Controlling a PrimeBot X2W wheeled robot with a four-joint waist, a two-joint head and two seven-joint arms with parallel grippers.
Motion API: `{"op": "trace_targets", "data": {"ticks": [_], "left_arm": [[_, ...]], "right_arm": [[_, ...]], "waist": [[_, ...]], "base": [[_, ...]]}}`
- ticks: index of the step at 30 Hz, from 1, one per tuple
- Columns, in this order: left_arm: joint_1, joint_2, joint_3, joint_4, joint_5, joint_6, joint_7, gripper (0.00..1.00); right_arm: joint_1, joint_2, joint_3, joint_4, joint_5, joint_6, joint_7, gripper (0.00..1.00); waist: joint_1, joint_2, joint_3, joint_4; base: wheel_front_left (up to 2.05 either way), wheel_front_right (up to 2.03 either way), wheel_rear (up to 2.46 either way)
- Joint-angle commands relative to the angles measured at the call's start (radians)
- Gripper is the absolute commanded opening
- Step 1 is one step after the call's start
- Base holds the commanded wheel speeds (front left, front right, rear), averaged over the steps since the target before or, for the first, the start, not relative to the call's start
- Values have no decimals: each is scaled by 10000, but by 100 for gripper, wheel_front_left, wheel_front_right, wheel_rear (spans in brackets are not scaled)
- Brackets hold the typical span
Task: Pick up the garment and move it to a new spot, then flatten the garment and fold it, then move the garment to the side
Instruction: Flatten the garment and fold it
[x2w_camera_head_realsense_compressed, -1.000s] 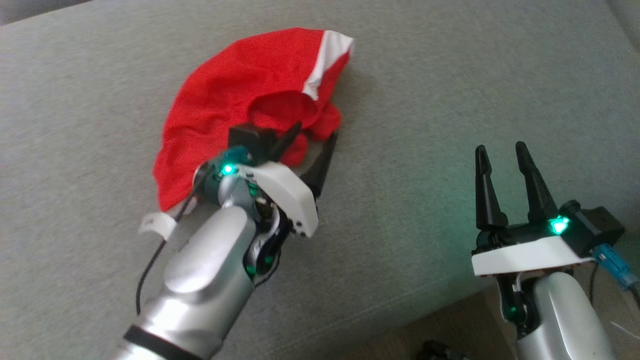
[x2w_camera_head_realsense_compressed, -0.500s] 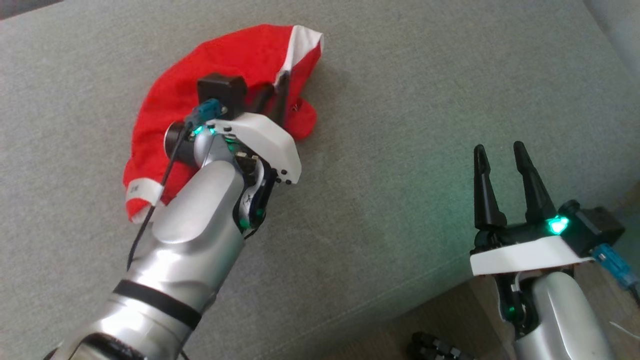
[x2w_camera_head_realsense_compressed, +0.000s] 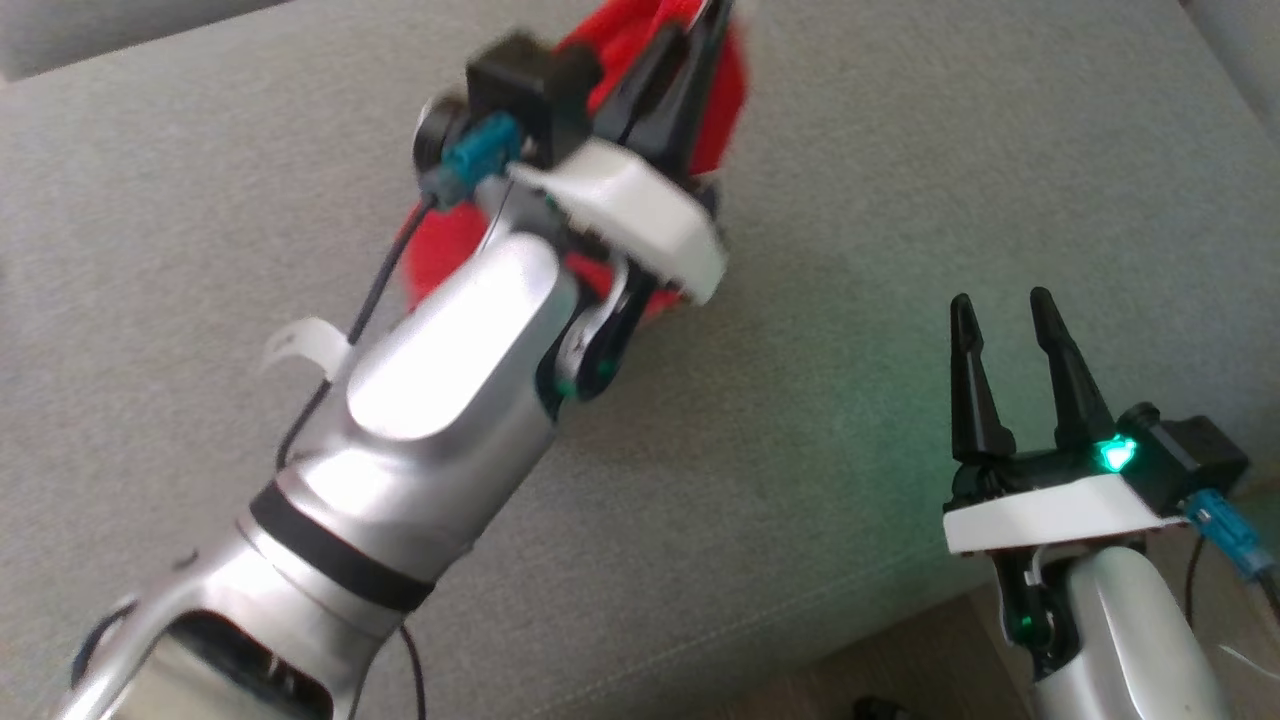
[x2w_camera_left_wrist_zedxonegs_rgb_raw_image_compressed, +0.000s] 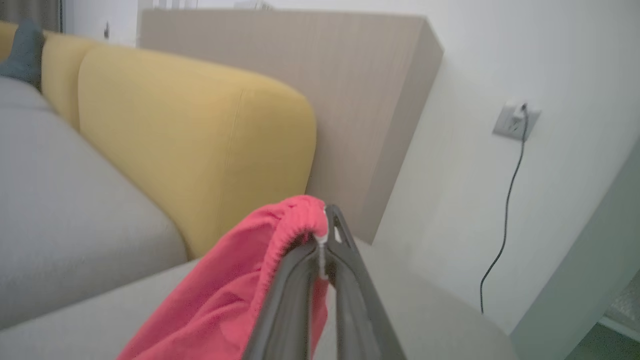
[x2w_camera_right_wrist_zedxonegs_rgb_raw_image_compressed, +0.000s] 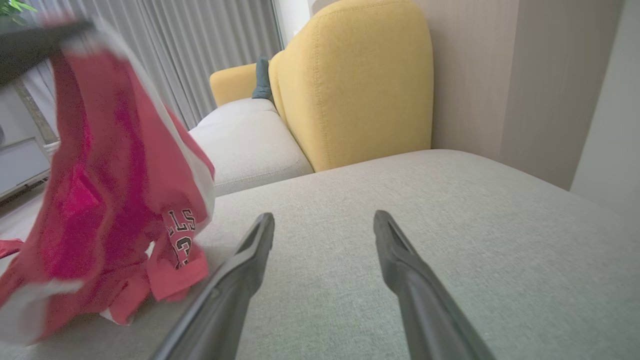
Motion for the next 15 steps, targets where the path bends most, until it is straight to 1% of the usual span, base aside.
{"op": "trace_targets", "data": {"ticks": [1, 3, 7, 10, 15], "left_arm": [[-751, 26, 313, -804, -47, 157, -143, 0], [-898, 26, 408, -1455, -20, 320, -167, 0], [-598, 156, 643, -2410, -228, 453, -145, 0], [45, 608, 699, -2933, -434, 545, 28, 0], [1723, 1756, 734, -3663, -854, 780, 421, 0]], "right_arm": [[-85, -56, 176, -279, -110, -9, -65, 100], [-93, -56, 131, -290, -166, -9, -65, 100], [-68, -56, -27, -351, -269, -9, -65, 100], [-34, -56, -125, -359, -333, -9, -65, 100], [-18, -56, -280, -376, -430, -9, -65, 100]], "waist": [[-1, 0, -129, 173], [-1, 0, -186, 313], [-1, 0, -221, 670], [-1, 0, -188, 1002], [-1, 0, -118, 1531]], "base": [[0, 0, 0], [0, 0, 0], [0, 0, 0], [0, 0, 0], [0, 0, 0]]}}
